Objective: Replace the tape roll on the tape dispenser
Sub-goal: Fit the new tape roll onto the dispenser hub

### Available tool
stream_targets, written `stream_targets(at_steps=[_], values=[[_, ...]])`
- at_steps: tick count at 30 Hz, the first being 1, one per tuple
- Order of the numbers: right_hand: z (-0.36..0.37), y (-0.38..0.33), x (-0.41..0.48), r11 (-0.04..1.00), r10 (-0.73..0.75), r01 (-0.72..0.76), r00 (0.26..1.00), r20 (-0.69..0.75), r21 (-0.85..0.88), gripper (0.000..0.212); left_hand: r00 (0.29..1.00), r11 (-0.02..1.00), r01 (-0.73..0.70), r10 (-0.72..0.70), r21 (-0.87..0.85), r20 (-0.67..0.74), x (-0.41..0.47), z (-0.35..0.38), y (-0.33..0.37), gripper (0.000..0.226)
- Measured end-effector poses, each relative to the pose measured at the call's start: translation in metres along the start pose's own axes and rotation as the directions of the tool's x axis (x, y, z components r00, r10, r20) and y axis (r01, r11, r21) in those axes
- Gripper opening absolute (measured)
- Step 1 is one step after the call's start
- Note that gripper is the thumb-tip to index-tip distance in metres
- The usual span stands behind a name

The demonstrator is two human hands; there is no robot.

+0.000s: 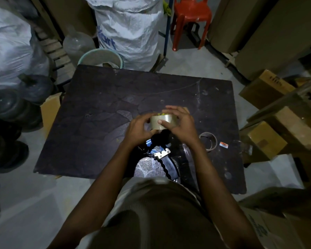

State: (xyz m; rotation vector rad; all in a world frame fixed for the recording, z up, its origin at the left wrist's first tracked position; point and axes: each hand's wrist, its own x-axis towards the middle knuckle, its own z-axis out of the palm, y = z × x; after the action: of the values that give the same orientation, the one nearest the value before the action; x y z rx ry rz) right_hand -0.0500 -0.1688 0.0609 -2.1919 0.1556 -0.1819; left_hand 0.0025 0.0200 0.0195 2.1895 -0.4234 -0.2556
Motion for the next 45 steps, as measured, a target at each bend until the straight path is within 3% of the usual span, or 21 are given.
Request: stream_targets(at_steps=[3,8,10,13,17,20,24,26,28,31,34,38,45], values=[[-0.004,0.008,-0.004,0.978,0.104,-0.095,0.994,-0.040,0.186,0.068,0.985,0.944,0.166,-0.173,-0.283,0.001,-0.004,0.003,0.010,0.056],[0.002,0.011,-0.014,0.915,0.191,-0.201,0.980,0.064,0.348,0.093,0.955,0.772,0.274,-0.289,-0.573,0.068,-0.006,0.007,0.024,0.036],[0.005,0.008,-0.012,0.921,0.165,-0.183,0.983,0.084,0.343,0.111,0.931,0.689,0.350,-0.330,-0.635,0.155,-0.007,0.009,0.031,0.035],[0.003,0.010,-0.007,0.967,0.129,-0.159,0.979,0.157,0.200,0.131,0.883,0.582,0.458,-0.385,-0.672,0.268,-0.011,0.004,0.040,0.044],[-0.001,0.007,-0.001,0.986,0.166,-0.169,0.972,0.168,0.001,0.122,0.871,0.715,0.488,-0.439,-0.501,0.222,0.002,-0.007,0.029,0.054],[0.006,0.000,0.000,0.980,0.189,-0.179,0.974,0.122,-0.087,0.115,0.857,0.734,0.511,-0.471,-0.447,0.207,0.016,-0.016,0.032,0.051],[0.021,-0.017,-0.001,0.927,0.316,-0.319,0.947,-0.048,-0.197,0.105,0.861,0.779,0.489,-0.504,-0.393,0.073,0.034,-0.023,0.031,0.043],[0.030,-0.020,-0.002,0.895,0.375,-0.385,0.923,-0.086,-0.224,0.104,0.865,0.809,0.472,-0.502,-0.351,0.007,0.035,-0.022,0.025,0.057],[0.037,-0.018,-0.004,0.878,0.416,-0.428,0.904,-0.101,-0.215,0.104,0.864,0.827,0.483,-0.503,-0.287,0.004,0.030,-0.018,0.024,0.043],[0.048,-0.014,-0.010,0.862,0.458,-0.468,0.884,-0.095,-0.195,0.100,0.875,0.869,0.482,-0.484,-0.117,0.014,0.020,-0.009,0.025,0.028],[0.050,-0.009,-0.012,0.870,0.450,-0.444,0.893,-0.022,-0.216,0.105,0.889,0.889,0.455,-0.451,0.056,-0.076,0.018,-0.004,0.022,0.018],[0.043,0.001,-0.011,0.887,0.430,-0.409,0.900,0.063,-0.215,0.108,0.907,0.900,0.421,-0.415,0.110,-0.074,0.027,-0.008,0.014,0.017],[0.047,0.006,-0.017,0.867,0.459,-0.431,0.886,0.066,-0.251,0.107,0.927,0.907,0.362,-0.375,0.213,0.023,0.040,0.004,0.002,0.022]])
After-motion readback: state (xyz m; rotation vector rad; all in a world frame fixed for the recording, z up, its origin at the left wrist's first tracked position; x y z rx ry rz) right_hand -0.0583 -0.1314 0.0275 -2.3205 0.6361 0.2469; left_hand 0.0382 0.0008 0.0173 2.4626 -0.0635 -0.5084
